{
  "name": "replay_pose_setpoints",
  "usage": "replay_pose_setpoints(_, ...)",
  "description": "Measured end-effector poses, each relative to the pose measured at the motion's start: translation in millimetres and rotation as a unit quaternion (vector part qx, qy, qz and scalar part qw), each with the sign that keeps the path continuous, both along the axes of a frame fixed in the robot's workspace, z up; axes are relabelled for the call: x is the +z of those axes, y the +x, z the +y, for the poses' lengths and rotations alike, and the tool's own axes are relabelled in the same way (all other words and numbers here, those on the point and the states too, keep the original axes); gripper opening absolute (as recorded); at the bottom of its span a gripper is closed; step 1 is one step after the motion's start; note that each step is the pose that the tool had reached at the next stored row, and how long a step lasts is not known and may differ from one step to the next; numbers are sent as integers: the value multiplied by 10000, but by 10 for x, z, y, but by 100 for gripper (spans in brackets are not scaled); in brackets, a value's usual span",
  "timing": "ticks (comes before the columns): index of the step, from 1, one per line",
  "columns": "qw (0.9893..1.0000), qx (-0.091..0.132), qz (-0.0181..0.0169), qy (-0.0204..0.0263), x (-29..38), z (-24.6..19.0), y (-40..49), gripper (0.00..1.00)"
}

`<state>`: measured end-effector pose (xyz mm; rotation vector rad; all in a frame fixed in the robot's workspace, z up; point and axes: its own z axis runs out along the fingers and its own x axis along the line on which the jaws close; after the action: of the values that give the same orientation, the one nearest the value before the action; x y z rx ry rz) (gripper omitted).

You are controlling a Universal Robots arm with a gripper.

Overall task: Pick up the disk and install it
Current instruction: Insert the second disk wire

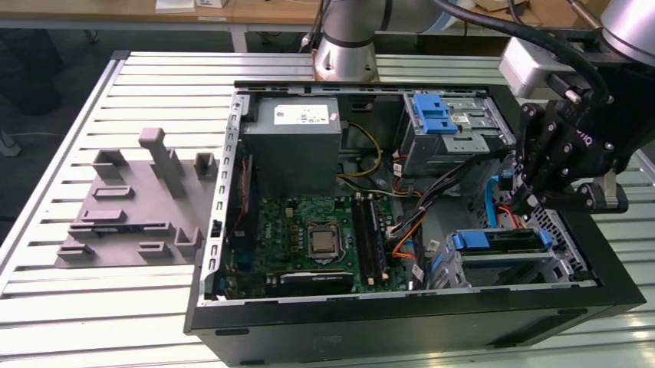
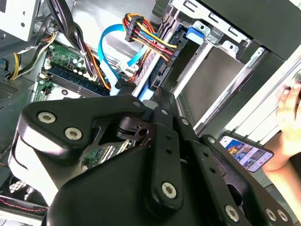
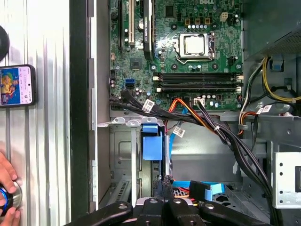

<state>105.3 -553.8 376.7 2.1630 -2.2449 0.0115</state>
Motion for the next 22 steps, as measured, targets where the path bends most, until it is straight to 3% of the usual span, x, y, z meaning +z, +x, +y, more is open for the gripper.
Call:
replay_pose_setpoints(9,10000,0,0,0,98,10,-1,11)
replay_pose_setpoints(14,10000,0,0,0,121,23,-5,11)
replay_pose_setpoints(22,10000,0,0,0,122,102,-30,11)
